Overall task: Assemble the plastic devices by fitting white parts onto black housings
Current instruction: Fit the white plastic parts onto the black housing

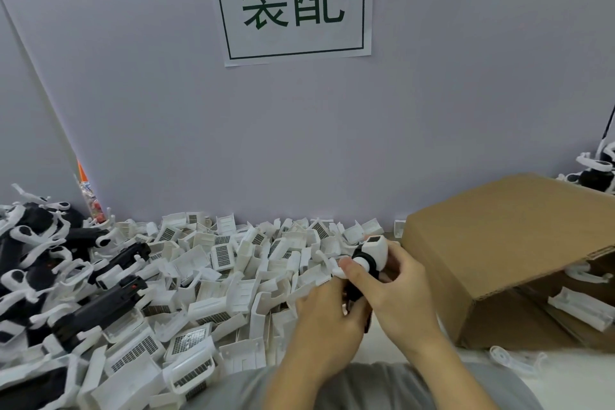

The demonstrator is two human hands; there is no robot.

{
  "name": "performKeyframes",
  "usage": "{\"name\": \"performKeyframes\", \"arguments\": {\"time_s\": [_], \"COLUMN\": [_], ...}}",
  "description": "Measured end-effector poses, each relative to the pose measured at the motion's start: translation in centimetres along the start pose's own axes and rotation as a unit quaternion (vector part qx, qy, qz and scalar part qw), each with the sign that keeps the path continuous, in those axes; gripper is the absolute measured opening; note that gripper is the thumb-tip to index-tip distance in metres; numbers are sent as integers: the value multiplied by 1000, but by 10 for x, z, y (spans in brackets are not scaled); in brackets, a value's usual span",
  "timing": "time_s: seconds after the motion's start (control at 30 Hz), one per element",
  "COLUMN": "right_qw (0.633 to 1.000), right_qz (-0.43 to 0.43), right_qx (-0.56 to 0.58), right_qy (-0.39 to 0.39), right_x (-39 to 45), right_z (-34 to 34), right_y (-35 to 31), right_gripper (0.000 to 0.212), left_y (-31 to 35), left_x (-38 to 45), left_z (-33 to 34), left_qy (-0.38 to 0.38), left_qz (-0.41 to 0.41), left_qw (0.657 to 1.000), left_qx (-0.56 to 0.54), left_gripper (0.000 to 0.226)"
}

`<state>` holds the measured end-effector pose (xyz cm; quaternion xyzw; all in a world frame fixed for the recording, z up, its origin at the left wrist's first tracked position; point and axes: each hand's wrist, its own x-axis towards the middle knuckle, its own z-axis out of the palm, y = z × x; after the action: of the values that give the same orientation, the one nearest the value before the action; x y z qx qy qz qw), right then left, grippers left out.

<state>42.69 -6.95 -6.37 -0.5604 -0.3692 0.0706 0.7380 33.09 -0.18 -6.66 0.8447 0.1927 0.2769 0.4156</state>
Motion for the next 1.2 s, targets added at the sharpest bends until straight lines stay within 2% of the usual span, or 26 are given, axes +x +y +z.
{"name": "performKeyframes", "arguments": {"time_s": [0.13, 0.2, 0.3, 0.4, 0.57, 0.63, 0.7, 0.77, 0.8, 0.87, 0.9, 0.93, 1.0, 1.07, 1.1, 1.17, 1.2], "right_qw": [997, 993, 991, 988, 992, 994, 995, 995, 994, 990, 988, 986, 984, 983, 983, 983, 983], "right_qz": [27, 31, 37, 24, 43, 52, 65, 86, 100, 120, 127, 133, 144, 150, 151, 152, 152], "right_qx": [-41, -73, -77, -77, -107, -92, -75, -40, -20, 1, 3, 2, 9, 8, 3, -3, -3], "right_qy": [60, 83, 107, 130, 43, -1, -7, 24, 45, 78, 89, 97, 103, 104, 103, 102, 104], "right_x": [-2, -3, -2, -1, -2, -3, -3, -1, -1, 0, 1, 1, 1, 1, 1, 1, 1], "right_z": [6, 9, 9, 5, -1, 0, 0, -2, -3, -6, -7, -7, -7, -6, -6, -6, -7], "right_y": [4, 6, 3, -2, -6, -5, -3, -2, -3, -2, -2, -2, 0, 1, 2, 3, 4], "right_gripper": [45, 50, 46, 45, 66, 71, 71, 42, 30, 23, 22, 21, 20, 21, 21, 22, 22], "left_y": [3, 0, -1, 0, -8, -7, -6, -5, -6, -5, -5, -5, -5, -12, -12, -10, -9], "left_x": [0, 1, 1, 0, 4, 5, 8, 11, 12, 12, 11, 10, 10, 14, 14, 13, 13], "left_z": [1, 2, -1, -1, -1, -4, -9, -14, -17, -22, -24, -24, -23, -18, -16, -13, -14], "left_qy": [-14, 2, 44, 62, 118, 147, 191, 226, 229, 188, 164, 138, 124, 137, 145, 154, 150], "left_qz": [-14, -15, -2, 30, 52, 37, -23, -97, -132, -175, -180, -171, -163, -175, -191, -217, -220], "left_qw": [1000, 1000, 999, 998, 992, 986, 964, 927, 900, 835, 813, 812, 848, 897, 908, 900, 878], "left_qx": [4, 6, 4, 12, -4, -72, -182, -285, -346, -487, -529, -541, -489, -383, -342, -346, -397], "left_gripper": [29, 24, 14, 17, 17, 22, 17, 13, 22, 41, 45, 42, 29, 48, 59, 65, 64]}}
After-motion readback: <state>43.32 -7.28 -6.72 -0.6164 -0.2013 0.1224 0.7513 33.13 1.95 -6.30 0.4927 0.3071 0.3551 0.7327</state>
